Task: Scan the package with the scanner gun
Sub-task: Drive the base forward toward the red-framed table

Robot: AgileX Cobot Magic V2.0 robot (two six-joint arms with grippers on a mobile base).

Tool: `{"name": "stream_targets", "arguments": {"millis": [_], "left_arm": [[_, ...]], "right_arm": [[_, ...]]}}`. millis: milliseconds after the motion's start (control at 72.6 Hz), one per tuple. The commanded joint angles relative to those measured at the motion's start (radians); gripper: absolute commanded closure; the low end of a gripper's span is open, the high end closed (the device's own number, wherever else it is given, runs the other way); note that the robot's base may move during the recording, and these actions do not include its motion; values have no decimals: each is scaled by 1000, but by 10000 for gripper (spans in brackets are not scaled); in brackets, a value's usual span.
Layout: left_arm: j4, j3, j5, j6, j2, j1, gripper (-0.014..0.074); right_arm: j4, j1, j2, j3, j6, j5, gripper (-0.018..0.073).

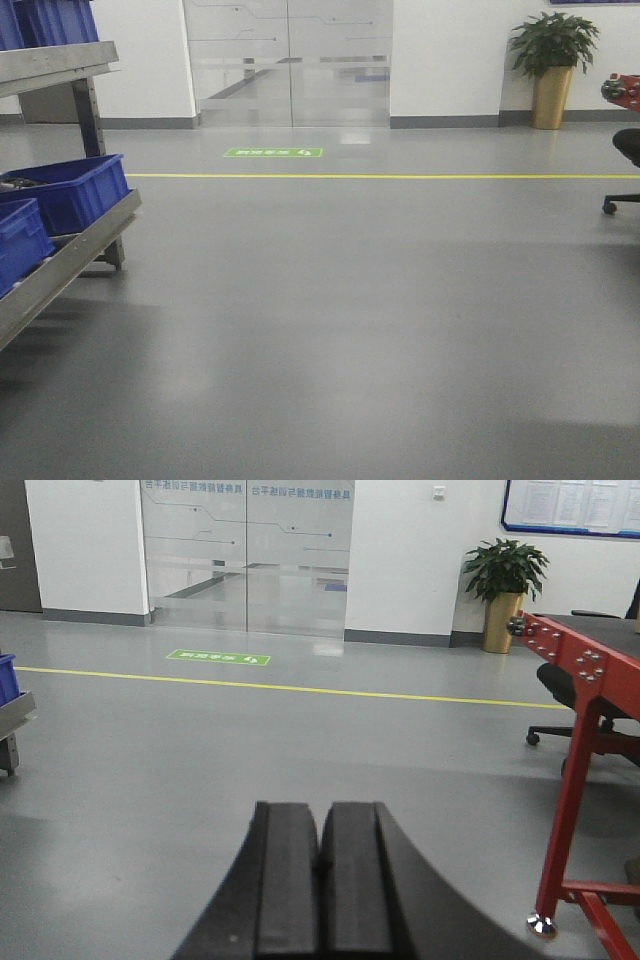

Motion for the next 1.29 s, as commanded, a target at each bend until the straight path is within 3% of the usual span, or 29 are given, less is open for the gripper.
{"name": "stream_targets", "arguments": {"millis": [0,1280], "left_arm": [[1,-2,-18,-4,-4,-6,708],[1,-2,-18,-4,-4,-6,708]], "right_arm": [[-6,-3,-3,0,-2,-15,724],[-6,-3,-3,0,-2,-15,724]]}}
